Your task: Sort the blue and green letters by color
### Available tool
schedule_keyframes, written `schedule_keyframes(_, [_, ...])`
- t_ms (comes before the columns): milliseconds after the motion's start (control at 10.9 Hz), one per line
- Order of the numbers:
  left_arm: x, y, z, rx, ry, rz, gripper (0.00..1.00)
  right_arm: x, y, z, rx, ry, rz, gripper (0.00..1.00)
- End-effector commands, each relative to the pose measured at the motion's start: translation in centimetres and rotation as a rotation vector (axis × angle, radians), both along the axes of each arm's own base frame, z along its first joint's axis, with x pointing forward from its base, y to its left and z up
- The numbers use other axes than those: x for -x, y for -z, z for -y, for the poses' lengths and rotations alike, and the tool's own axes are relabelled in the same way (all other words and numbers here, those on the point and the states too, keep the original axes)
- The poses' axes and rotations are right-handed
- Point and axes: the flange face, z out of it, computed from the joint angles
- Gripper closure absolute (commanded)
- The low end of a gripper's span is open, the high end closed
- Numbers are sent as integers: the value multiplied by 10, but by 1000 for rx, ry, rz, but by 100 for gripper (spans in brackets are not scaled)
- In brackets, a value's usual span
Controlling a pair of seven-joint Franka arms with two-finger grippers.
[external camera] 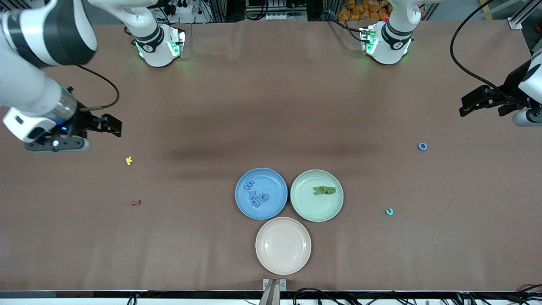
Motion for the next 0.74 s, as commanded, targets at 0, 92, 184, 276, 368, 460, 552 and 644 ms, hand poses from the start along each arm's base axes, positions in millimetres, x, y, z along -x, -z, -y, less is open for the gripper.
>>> schedule_keyframes(0, [0, -3, -2, 18, 21, 13, 0, -1, -77, 7, -26, -11, 63, 0])
schedule_keyframes(92, [0, -3, -1, 18, 21, 13, 0, 1, -94, 13, -27, -13, 72, 0])
schedule_keyframes(184, [-1, -3, -1, 18, 21, 14, 0, 4, -98, 25, -25, -9, 51, 0])
schedule_keyframes(276, [-1, -3, -1, 20, 21, 14, 0, 7, -98, 38, -25, -28, 30, 0])
schedule_keyframes(368, [0, -3, 0, 20, 24, 14, 0, 8, -100, 41, -26, -33, 29, 0])
schedule_keyframes(460, [0, -3, 0, 20, 24, 14, 0, 7, -101, 47, -26, -24, 33, 0])
schedule_keyframes(552, [0, -3, 0, 20, 24, 14, 0, 7, -110, 49, -26, -25, 52, 0])
schedule_keyframes(644, [-1, -2, 0, 20, 24, 13, 0, 6, -113, 56, -26, -54, 59, 0])
